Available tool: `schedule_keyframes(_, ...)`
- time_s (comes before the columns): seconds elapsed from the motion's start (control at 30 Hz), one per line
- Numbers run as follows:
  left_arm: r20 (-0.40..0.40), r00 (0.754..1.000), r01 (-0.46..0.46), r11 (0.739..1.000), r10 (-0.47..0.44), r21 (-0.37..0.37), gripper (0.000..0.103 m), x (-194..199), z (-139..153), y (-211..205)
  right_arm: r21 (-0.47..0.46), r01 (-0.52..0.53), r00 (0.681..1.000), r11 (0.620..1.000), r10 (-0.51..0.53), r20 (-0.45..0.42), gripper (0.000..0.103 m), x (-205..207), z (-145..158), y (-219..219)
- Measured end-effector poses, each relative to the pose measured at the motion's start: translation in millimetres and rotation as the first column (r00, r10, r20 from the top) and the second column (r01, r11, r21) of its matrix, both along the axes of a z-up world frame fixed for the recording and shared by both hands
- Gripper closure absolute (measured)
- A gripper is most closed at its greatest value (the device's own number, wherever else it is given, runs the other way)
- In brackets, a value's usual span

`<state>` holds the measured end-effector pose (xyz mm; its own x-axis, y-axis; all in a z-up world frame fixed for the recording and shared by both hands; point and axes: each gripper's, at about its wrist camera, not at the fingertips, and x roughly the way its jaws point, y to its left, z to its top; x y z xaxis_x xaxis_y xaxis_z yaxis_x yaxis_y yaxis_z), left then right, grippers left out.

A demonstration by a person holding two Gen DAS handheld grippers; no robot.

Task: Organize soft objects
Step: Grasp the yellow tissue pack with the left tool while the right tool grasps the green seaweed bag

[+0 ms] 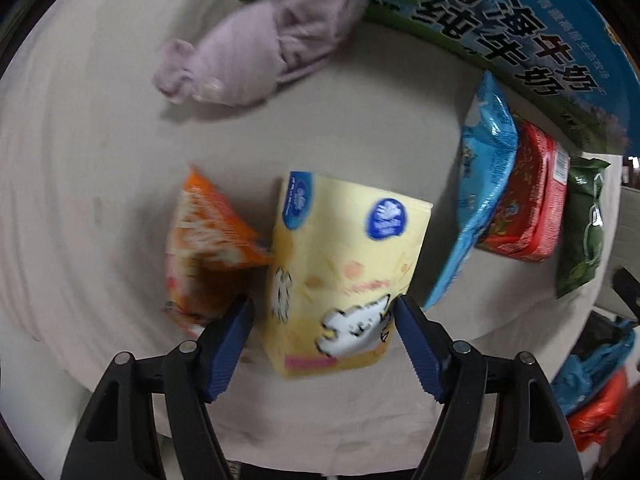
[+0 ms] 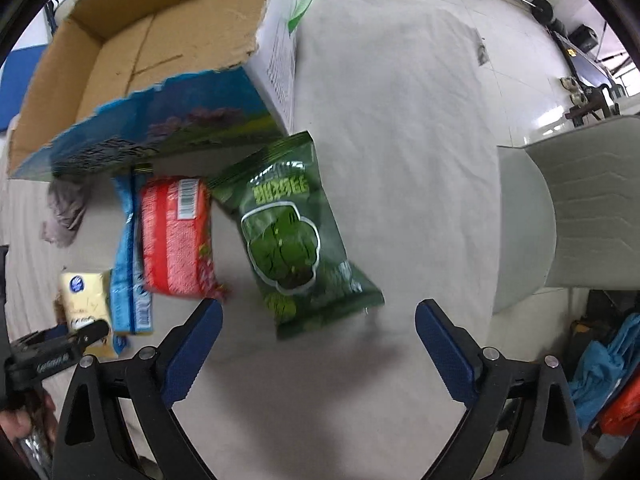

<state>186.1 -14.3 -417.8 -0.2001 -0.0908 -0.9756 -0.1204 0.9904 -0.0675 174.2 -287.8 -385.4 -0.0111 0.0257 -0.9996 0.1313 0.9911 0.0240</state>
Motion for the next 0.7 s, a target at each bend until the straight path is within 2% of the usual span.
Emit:
schedule_keyframes(0.17,-0.006,1.000,0.011,1.000,-0.011,-0.012,0.031,-3,-11,-4,-0.006,-0.048,0.998,0.999,0.048,-0.045,0.004,20,-32,13)
schedule_keyframes(0.23,-0.006,1.000,0.011,1.000,-0.011,-0.022,0.031,-5,-14,-6,0.009,-0.048,0.997,0.999,0.049,-0.066,0.011,25,-43,18)
schedule_keyframes(0.3,0.000,1.000,0.012,1.000,-0.012,-0.018,0.033,-8,-16,-5,0.004,-0.052,0.995,0.999,0.052,-0.090,0.032,27,-51,21)
schedule_keyframes(0.33,0.004,1.000,0.008,1.000,-0.008,-0.021,0.034,-11,-22,-2,-0.005,-0.051,0.994,0.999,0.050,-0.095,0.037,27,-53,21)
schedule_keyframes(0.4,0.013,1.000,0.000,0.999,0.001,-0.036,0.050,-17,-27,-3,0.003,-0.042,0.993,0.999,0.042,-0.108,0.045,25,-54,19)
schedule_keyframes(0.5,0.033,0.999,0.017,1.000,-0.017,-0.007,0.060,-30,-21,-16,0.032,-0.014,0.989,0.999,0.018,-0.144,0.050,16,-53,12)
schedule_keyframes(0.6,0.058,0.998,0.030,0.999,-0.031,0.017,0.061,-45,-12,-22,0.070,-0.005,0.983,0.998,0.018,-0.184,0.054,0,-52,10)
schedule_keyframes(0.7,0.082,0.995,0.045,0.998,-0.047,0.032,0.062,-62,-5,-26,0.085,-0.008,0.983,0.996,0.024,-0.183,0.058,-19,-46,14)
